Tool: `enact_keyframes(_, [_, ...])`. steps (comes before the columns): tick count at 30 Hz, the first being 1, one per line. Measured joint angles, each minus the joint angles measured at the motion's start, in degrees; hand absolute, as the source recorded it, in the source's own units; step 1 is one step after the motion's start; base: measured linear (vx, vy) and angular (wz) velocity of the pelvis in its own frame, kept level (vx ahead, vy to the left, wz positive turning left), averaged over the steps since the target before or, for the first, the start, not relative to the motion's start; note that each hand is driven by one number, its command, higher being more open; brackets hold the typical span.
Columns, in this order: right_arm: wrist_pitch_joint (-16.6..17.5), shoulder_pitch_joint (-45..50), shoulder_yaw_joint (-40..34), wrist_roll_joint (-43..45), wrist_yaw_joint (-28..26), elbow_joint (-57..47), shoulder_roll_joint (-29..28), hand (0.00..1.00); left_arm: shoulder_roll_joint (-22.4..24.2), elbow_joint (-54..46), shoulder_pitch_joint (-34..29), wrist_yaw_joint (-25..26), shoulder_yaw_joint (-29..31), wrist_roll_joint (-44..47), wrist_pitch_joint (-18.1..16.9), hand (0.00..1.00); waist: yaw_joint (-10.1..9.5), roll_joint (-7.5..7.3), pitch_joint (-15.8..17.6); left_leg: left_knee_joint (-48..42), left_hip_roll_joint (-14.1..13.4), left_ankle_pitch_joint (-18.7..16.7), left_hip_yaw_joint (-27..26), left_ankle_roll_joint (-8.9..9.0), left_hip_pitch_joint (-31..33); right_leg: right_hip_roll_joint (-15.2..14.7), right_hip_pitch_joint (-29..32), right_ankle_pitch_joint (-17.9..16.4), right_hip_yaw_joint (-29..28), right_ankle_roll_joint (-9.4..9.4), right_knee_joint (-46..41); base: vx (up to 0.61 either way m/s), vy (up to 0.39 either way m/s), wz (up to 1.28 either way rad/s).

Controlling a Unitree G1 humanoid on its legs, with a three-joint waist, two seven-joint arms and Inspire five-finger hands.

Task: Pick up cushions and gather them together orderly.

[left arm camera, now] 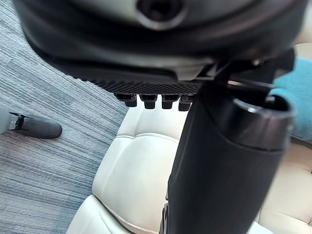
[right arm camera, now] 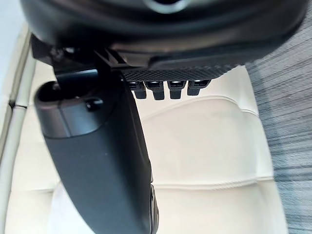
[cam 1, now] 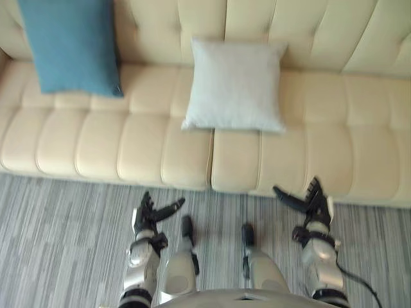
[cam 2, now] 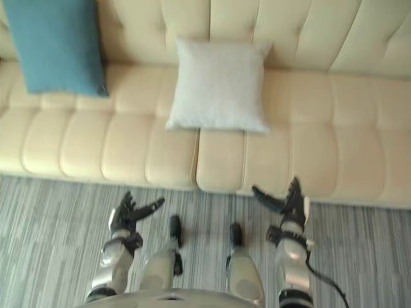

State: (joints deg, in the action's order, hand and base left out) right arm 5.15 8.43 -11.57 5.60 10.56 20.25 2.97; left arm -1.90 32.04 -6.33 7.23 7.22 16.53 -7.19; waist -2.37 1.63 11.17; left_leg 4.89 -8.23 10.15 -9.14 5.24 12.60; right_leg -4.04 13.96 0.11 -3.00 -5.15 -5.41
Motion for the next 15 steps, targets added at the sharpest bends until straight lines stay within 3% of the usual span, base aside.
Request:
enact_keyframes(5, [0.0,2.4,0.4,-2.8,-1.9,15.7,-1.8,1.0,0.1,12.5,-1.8,-1.6,0.7,-6.6,0.1,1.0,-0.35,-0.75,-7.5,0.0,0.0,-1.8,0.1,0.62,-4.5,-0.2,-4.6,-2.0,0.8,0.3,0.6,0.04,0.027,0.04])
enact_keyframes(11, [-1.5,2.5,-0.7,-4.5,-2.4,25.2,-3.0,1.0,0.1,19.8,-1.7,-2.0,0.7,-12.3,1.5,1.0,-0.36,-1.79,-8.9,0.1,0.0,-2.4,-0.6,0.87,-6.9,-0.1,-7.0,-1.5,0.4,0.21,1.6,0.0,0.012,-0.05])
enact_keyframes(15, [-2.1,1.2,-0.8,-4.5,-2.4,26.9,-3.2,1.0,-0.6,21.3,-1.1,-1.9,1.0,-12.8,1.5,1.0,-0.55,-2.52,-9.1,-0.1,-0.5,-3.0,-4.2,0.99,-7.8,0.4,-6.1,-0.2,-2.9,-0.16,2.0,0.0,0.03,-0.43])
